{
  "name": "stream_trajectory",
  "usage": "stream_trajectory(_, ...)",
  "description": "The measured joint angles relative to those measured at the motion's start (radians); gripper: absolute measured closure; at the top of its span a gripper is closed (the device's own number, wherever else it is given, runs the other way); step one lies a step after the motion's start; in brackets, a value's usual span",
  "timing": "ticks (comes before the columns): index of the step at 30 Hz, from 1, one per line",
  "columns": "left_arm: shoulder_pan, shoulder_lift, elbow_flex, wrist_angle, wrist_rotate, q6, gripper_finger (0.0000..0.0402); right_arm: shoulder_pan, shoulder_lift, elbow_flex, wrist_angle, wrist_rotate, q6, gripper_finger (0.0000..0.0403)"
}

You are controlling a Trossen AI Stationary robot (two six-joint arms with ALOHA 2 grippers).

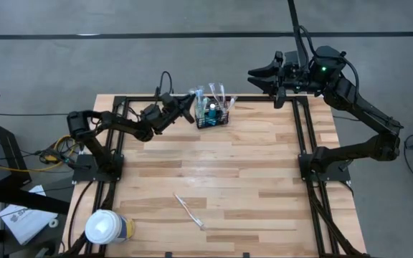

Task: Pick & Place toothbrushing station
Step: Put the green toothbrush into the black wire organizer

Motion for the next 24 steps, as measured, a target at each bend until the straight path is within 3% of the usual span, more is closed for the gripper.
stream_trajectory(18,0.003,0.154,0.0,0.023,0.153,-0.075,0.0379,0.004,0.0,0.0,-0.03,-0.008,-0.016,0.0284)
stream_trajectory(24,0.002,0.158,-0.009,-0.035,0.171,-0.08,0.0339,0.01,0.0,0.0,-0.028,-0.019,-0.016,0.0284)
